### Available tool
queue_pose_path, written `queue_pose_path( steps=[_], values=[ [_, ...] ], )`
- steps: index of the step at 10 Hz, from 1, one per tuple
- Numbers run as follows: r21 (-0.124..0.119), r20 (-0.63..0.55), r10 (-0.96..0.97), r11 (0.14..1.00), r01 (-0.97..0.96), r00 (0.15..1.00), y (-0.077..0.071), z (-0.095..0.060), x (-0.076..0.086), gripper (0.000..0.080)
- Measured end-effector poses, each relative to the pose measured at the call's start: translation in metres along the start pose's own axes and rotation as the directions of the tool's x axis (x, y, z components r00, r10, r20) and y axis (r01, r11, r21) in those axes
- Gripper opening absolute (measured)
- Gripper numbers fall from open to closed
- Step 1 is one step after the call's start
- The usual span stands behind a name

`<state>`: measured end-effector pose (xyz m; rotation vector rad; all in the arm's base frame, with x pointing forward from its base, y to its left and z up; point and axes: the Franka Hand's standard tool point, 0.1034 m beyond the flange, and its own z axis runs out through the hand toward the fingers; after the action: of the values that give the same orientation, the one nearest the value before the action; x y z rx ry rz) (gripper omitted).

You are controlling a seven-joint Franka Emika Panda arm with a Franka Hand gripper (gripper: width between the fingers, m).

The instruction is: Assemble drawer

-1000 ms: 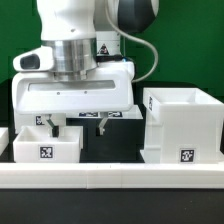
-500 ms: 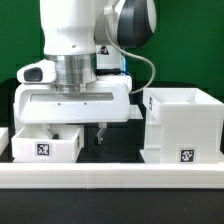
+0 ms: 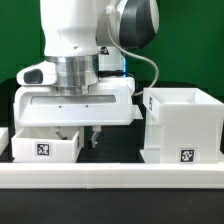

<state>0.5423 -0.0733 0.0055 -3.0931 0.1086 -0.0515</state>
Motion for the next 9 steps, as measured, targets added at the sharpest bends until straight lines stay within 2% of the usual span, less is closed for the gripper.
queue_pose_path(
  steps=[1, 2, 3, 4, 9],
  values=[
    [0.000, 0.000, -0.003, 1.000, 0.003, 1.000, -0.0015, 0.0004, -0.0004, 0.0266],
    [-0.001, 0.001, -0.004, 1.000, 0.004, 1.000, -0.0020, 0.0011, -0.0013, 0.0132],
    [-0.001, 0.000, -0.004, 1.000, 0.004, 1.000, -0.0017, 0.0008, -0.0010, 0.0132],
    [-0.001, 0.000, -0.004, 1.000, 0.004, 1.000, -0.0017, 0.0006, -0.0008, 0.0040],
    [-0.001, -0.001, -0.004, 1.000, 0.004, 1.000, -0.0017, 0.0006, -0.0008, 0.0040]
  ],
)
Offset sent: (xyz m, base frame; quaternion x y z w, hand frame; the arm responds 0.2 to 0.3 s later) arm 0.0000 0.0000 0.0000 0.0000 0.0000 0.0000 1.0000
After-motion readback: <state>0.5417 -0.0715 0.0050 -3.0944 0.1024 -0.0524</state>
